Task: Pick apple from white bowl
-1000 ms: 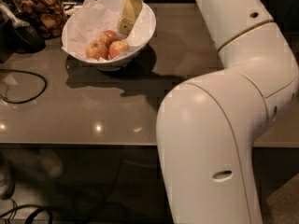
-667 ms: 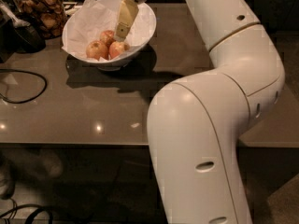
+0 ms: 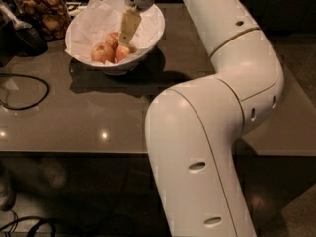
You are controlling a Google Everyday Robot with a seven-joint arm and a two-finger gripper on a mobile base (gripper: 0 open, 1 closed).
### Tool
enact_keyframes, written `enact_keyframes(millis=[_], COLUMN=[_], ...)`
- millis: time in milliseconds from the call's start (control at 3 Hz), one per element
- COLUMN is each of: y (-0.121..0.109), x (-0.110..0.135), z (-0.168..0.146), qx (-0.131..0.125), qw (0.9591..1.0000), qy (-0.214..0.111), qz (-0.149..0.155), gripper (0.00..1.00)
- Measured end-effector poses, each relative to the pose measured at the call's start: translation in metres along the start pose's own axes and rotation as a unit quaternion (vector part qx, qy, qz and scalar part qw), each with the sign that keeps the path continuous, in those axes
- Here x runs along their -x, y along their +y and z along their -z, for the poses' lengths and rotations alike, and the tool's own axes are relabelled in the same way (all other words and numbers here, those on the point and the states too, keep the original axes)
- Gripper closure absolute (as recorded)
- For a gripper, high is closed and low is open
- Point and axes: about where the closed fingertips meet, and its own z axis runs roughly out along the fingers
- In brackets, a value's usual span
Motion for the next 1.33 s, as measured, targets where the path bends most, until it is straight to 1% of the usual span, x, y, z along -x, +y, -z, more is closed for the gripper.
enact_keyframes(millis=[333,1333], y=[-0.002,-0.005], x=[-0.002,-0.005], z=[-0.01,-0.034], qx=[0.007,0.025], qw=[1.0,0.9995], qy=[0.003,0.009], qz=[-0.006,-0.016], gripper=[0.37,0.35])
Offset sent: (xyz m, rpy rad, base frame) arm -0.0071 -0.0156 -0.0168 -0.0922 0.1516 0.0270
